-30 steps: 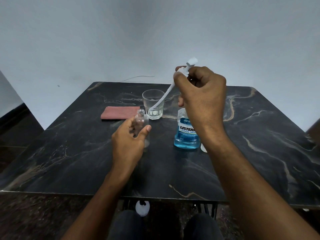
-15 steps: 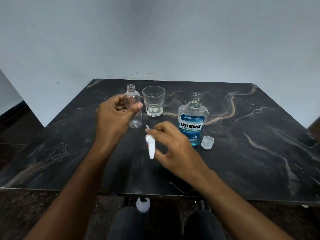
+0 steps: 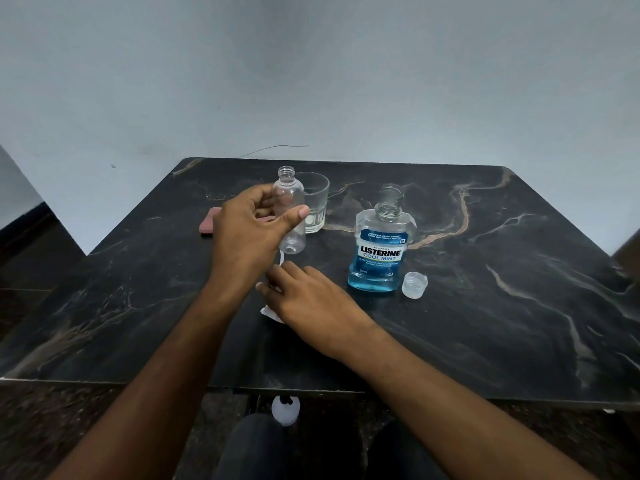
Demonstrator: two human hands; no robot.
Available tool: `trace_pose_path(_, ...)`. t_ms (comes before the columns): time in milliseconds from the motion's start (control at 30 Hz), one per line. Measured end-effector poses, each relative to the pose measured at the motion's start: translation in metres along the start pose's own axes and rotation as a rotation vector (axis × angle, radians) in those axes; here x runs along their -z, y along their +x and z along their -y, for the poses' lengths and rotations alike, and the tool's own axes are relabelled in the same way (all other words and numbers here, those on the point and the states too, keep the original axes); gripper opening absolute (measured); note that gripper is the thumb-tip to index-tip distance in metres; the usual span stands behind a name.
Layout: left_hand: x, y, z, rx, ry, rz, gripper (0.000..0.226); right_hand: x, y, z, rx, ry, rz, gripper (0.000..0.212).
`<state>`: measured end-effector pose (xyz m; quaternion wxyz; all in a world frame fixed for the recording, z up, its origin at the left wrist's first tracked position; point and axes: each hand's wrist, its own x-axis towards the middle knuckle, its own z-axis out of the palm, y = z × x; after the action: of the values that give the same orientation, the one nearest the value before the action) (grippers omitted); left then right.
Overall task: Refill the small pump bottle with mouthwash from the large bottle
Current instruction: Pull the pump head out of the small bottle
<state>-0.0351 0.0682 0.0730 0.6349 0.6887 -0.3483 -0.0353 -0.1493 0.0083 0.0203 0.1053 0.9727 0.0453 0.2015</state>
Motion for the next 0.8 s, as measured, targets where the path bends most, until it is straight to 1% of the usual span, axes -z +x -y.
trace_pose_path(167,-0.006,-0.004,0.004,0.007,0.029,0.008,0.049,-0.002,0.002,0.002,-0.029,0.0,0.082,0.033)
trace_pose_path(300,-0.007,-0.005,0.007,-0.002,0.057,0.008,0.048,-0.001,0.004,0.001,0.004,-0.018,0.126,0.035)
trace_pose_path(567,-0.006,-0.006,0.011,-0.018,0.101,0.004,0.051,0.004,0.008,0.004,0.04,-0.017,0.167,0.037)
trace_pose_path(667,-0.006,-0.006,0.012,-0.025,0.106,0.002,0.053,0.01,0.005,0.006,0.03,-0.005,0.126,0.036)
trace_pose_path(800,-0.008,-0.005,0.012,-0.007,0.041,0.0,0.064,0.022,-0.005,0.01,0.005,0.084,0.069,0.032)
